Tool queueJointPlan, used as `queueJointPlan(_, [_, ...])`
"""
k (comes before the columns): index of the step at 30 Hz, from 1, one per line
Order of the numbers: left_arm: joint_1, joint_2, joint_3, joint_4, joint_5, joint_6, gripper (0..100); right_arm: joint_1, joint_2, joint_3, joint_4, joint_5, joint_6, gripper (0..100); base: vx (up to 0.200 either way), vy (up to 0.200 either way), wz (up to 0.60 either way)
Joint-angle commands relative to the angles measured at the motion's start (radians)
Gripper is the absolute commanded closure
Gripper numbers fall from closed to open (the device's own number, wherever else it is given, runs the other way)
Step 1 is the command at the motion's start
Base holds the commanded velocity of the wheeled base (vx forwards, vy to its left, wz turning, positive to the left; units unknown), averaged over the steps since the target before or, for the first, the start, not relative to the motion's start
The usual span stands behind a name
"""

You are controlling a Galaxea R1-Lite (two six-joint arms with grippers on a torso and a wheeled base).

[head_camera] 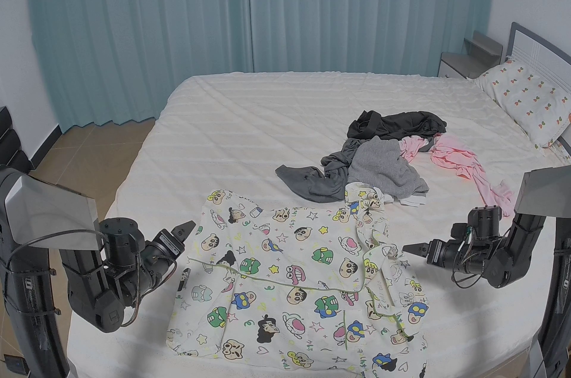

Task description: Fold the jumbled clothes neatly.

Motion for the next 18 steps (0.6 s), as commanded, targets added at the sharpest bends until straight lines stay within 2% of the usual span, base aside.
queueJointPlan(1, [-0.007,0.035,0.006,-0.017,0.0,0.0,0,-0.002,0.05,0.004,-0.004,0.01,-0.011,0,0.0,0.0,0.0])
queueJointPlan(11, [-0.024,0.056,0.001,-0.02,0.004,0.004,0,0.044,0.109,-0.037,-0.005,0.007,-0.025,0,0.0,0.0,0.0])
queueJointPlan(16, [-0.024,0.055,0.0,-0.02,0.009,0.008,0,0.058,0.125,-0.04,-0.007,0.007,-0.068,0,0.0,0.0,0.0])
queueJointPlan(18, [-0.024,0.055,0.0,-0.02,0.012,0.006,0,0.062,0.151,-0.057,-0.017,-0.013,-0.088,0,0.0,0.0,0.0])
